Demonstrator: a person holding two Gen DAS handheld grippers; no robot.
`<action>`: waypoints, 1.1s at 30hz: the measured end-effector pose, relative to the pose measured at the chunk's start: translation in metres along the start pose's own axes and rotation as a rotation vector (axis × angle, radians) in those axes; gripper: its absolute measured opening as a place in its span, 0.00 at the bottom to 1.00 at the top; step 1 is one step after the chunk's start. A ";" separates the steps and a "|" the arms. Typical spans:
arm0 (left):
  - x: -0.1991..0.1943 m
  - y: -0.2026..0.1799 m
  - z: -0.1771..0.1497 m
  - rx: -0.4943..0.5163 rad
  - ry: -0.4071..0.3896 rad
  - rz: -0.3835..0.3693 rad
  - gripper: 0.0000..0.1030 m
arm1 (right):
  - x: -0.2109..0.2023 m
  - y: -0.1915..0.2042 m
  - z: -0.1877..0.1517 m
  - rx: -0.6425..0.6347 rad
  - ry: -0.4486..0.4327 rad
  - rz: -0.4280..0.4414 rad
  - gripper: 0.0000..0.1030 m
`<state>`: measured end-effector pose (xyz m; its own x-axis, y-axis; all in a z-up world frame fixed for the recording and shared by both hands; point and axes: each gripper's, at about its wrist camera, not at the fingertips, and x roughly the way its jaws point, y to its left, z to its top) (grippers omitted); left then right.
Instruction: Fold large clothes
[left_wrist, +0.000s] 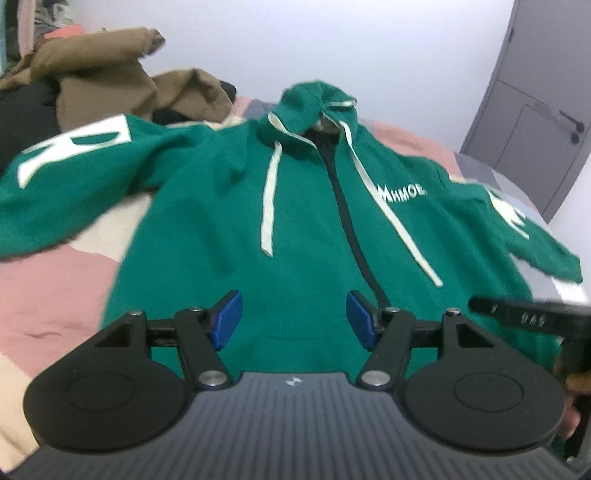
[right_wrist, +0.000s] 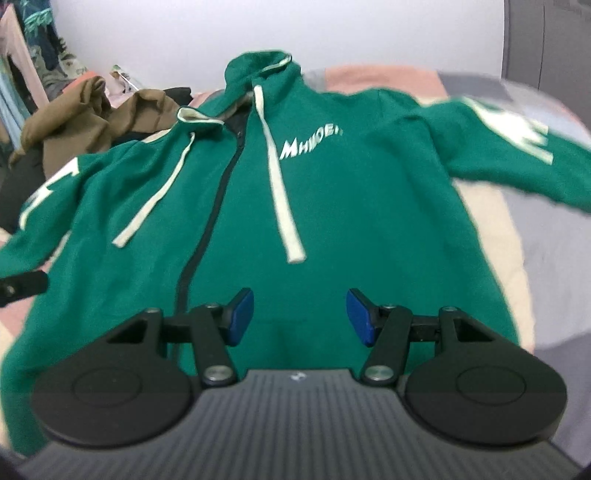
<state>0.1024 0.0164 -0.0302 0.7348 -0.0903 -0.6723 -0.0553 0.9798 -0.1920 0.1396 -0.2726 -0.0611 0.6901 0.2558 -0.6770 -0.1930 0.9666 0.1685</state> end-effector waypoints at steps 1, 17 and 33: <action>0.009 0.001 -0.003 0.000 0.010 0.000 0.66 | 0.002 0.000 0.001 -0.017 -0.015 -0.010 0.57; 0.083 0.018 -0.026 0.034 0.099 -0.017 0.66 | 0.054 -0.016 0.006 0.064 0.086 -0.031 0.58; 0.077 0.029 -0.023 -0.049 0.093 -0.068 0.66 | 0.033 -0.198 0.033 0.611 -0.173 -0.061 0.85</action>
<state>0.1424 0.0337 -0.1039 0.6724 -0.1747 -0.7193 -0.0422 0.9611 -0.2729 0.2233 -0.4554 -0.0933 0.7998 0.1490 -0.5814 0.2480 0.8002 0.5461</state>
